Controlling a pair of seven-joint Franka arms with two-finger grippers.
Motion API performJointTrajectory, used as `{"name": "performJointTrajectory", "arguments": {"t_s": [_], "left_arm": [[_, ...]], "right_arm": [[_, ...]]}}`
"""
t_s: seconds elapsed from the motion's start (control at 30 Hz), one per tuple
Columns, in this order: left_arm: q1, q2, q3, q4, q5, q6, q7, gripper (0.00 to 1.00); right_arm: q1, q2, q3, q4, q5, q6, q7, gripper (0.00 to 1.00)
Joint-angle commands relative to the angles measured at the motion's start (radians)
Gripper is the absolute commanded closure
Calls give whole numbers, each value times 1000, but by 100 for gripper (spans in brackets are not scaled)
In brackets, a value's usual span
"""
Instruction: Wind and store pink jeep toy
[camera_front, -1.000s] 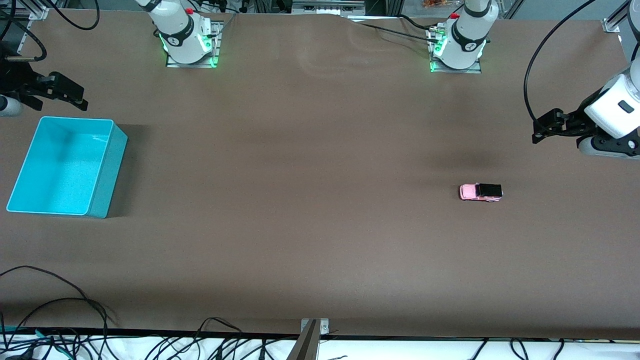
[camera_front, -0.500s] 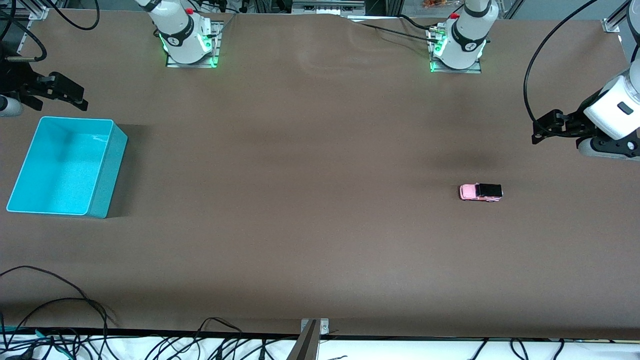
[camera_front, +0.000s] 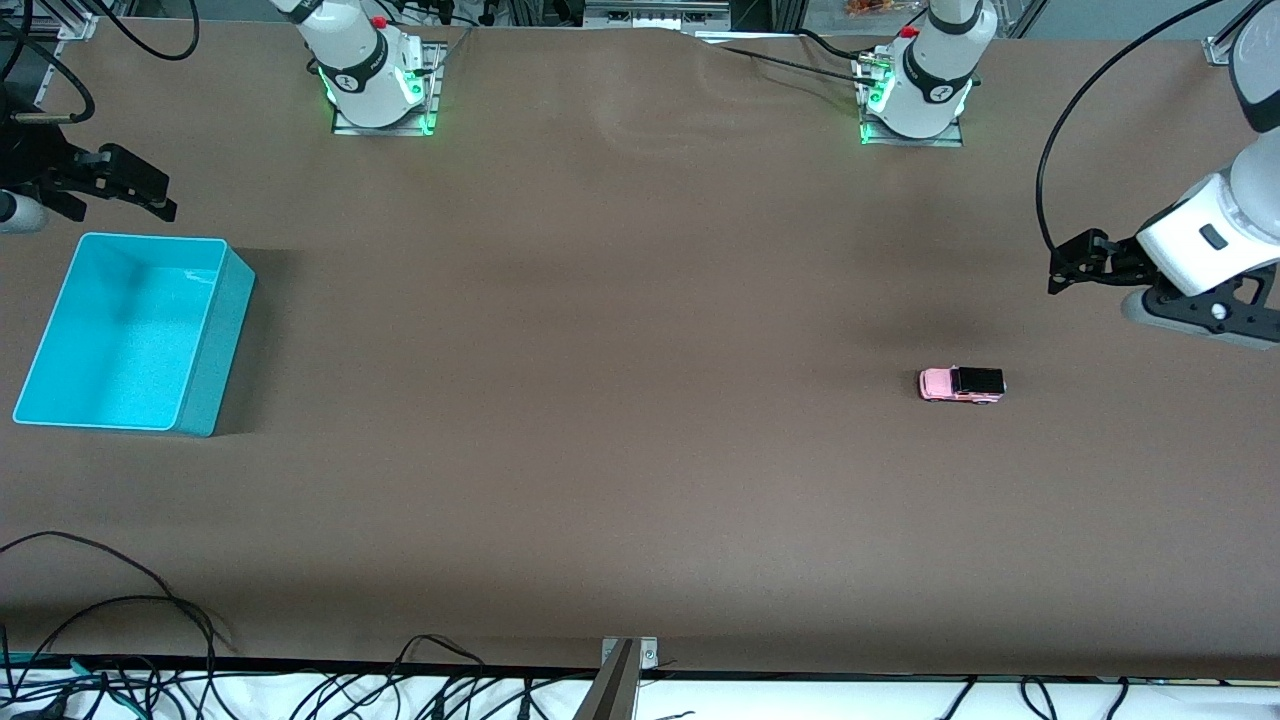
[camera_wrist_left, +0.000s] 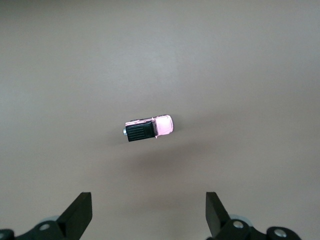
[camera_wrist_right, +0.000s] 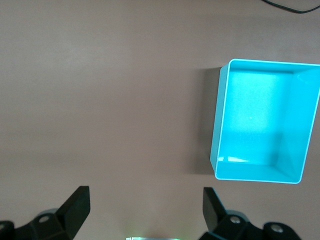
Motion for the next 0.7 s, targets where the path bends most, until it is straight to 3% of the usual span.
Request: {"name": "performJointTrajectory", "arguments": {"t_s": [0.0, 0.67], "left_arm": [[7, 63, 5, 32, -26, -9, 171, 0], [42, 212, 6, 20, -24, 64, 794, 0]], "right_arm": [[2, 10, 11, 25, 7, -12, 12, 0], [2, 10, 11, 25, 7, -9, 12, 0]]}}
